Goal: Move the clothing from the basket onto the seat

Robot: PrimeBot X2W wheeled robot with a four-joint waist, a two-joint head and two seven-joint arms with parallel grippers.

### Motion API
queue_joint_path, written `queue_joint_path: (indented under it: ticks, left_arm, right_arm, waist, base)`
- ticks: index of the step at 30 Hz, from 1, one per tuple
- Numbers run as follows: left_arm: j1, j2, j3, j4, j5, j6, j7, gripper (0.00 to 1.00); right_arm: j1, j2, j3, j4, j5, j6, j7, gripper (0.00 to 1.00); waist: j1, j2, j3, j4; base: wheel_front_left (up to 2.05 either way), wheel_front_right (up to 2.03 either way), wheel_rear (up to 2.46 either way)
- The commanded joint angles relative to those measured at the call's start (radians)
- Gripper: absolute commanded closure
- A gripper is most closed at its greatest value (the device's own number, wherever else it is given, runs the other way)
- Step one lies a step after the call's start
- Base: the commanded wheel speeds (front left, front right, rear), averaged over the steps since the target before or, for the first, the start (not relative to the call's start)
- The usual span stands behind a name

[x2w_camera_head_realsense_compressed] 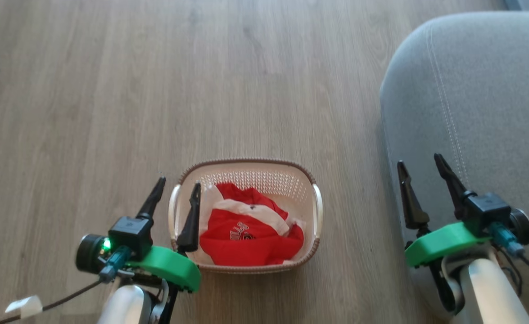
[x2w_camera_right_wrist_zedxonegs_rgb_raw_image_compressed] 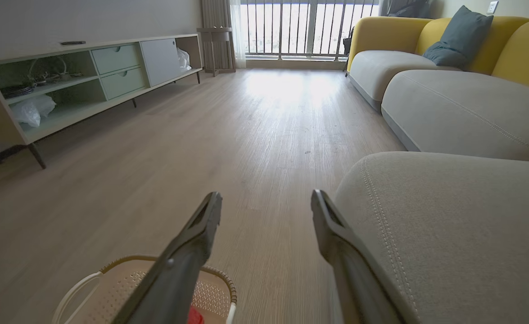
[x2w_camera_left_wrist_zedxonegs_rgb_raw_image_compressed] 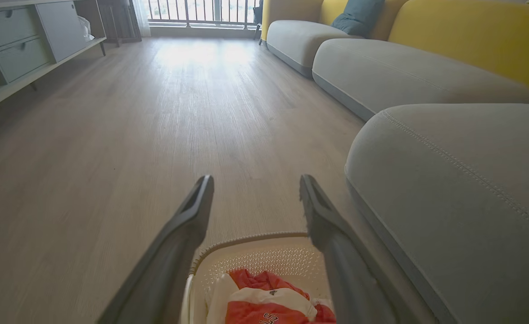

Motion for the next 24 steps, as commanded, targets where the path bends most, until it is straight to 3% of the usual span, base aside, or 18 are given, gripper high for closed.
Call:
queue_joint_path:
  ticks: [1,8,13,17,24]
  left_arm:
    - [-0.043,-0.004,0.026,-0.007,0.000,-0.013,-0.009,0.00]
    - [-0.141,-0.004,-0.027,0.149,0.054,-0.096,-0.009,0.00]
    - [-0.252,0.006,-0.076,0.299,0.133,-0.128,-0.009,0.00]
    - [-0.379,0.049,-0.157,0.441,0.204,-0.145,-0.009,0.00]
    - [-0.538,0.134,-0.313,0.624,0.281,-0.158,-0.009,0.00]
  right_arm:
    - [-0.053,0.006,0.008,-0.016,0.000,0.000,-0.009,0.00]
    - [-0.097,0.013,-0.051,0.063,0.004,0.000,-0.009,0.00]
    - [-0.134,0.015,-0.062,0.083,0.000,0.000,-0.009,0.00]
    - [-0.152,0.016,-0.041,0.075,0.042,0.000,-0.009,0.00]
    - [-0.173,0.016,0.037,0.027,0.108,0.000,-0.009,0.00]
  waist:
    - [-0.0001,0.0000,0.037,-0.020]
    - [-0.0001,0.0000,0.209,-0.064]
    - [-0.0001,0.0000,0.366,-0.102]
    - [-0.0001,0.0000,0.507,-0.143]
    - [-0.0001,0.0000,0.661,-0.213]
  base:
    - [0.00,0.00,0.00]
    - [0.00,0.00,0.00]
    - [0.00,0.00,0.00]
    - [0.00,0.00,0.00]
    - [0.00,0.00,0.00]
